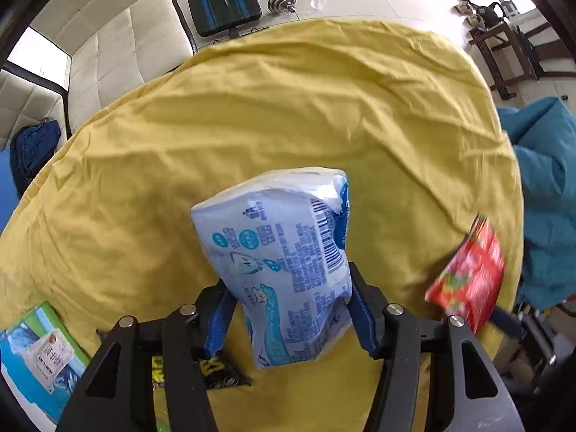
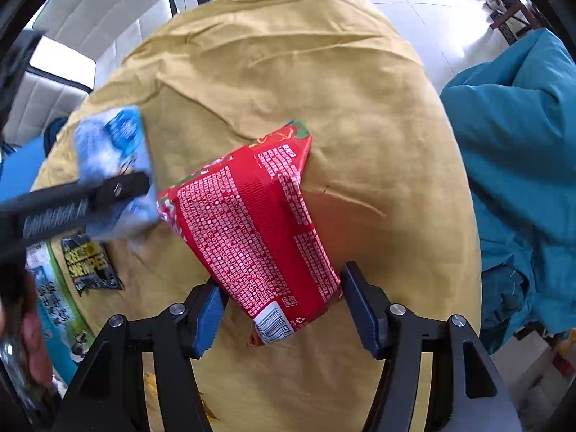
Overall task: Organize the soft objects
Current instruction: 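Grasp the red snack bag with the right gripper while the left grasps the blue wipes pack, then carry both packs over the box and lower them inside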
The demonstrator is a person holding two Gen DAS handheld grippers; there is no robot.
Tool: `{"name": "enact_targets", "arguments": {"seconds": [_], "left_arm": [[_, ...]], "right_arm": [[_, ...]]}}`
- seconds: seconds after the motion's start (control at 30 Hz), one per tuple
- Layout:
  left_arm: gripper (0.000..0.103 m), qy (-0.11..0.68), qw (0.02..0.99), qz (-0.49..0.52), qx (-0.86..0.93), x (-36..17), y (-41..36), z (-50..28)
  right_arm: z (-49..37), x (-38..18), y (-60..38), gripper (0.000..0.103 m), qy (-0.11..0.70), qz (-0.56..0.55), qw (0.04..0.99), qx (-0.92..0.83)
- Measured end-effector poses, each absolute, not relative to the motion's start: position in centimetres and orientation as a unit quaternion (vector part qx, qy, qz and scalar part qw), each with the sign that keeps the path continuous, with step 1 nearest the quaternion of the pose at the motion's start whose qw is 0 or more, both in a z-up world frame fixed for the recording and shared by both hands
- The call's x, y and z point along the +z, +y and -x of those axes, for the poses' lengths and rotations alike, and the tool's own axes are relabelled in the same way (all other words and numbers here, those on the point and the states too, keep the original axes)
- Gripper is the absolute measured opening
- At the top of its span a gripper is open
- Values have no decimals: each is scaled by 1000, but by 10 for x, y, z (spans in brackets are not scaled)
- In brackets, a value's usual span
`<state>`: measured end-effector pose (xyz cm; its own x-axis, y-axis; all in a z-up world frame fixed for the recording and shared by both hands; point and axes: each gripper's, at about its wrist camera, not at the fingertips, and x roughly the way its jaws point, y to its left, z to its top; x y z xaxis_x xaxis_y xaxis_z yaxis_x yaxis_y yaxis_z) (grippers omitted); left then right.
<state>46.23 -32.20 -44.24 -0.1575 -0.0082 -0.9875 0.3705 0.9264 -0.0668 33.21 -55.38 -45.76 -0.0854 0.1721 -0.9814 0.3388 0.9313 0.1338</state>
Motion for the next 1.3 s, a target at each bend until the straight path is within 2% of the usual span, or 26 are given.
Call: {"name": "enact_targets", "arguments": {"seconds": [0.2, 0.27, 0.43, 0.53, 0.73, 0.83, 1.0, 1.3], "left_arm": [[54, 751, 631, -136, -138, -444, -296, -428], [57, 751, 631, -134, -139, -449, -292, -424], [60, 748, 636, -132, -139, -457, -294, -431], [54, 741, 643, -133, -138, -453, -291, -431], [52, 739, 643, -141, -140, -439, -281, -399], [52, 738, 645, -147, -132, -449, -278, -391], [52, 727, 655, -161, -127, -443, -292, -379], [51, 723, 662, -152, -126, -444, -295, -376]], "right_arm": [[-339, -473, -536, 66, 751, -126, 645, -73], [-344, -477, -526, 66, 754, -112, 643, -78], [-347, -481, -505, 58, 760, -92, 638, -88], [-343, -479, -489, 56, 768, -99, 628, -84], [-323, -478, -471, 57, 772, -99, 624, -77], [-325, -489, -461, 62, 772, -82, 623, -92], [-331, -492, -450, 62, 768, -72, 628, -102], [-325, -470, -452, 52, 759, -86, 636, -107]]}}
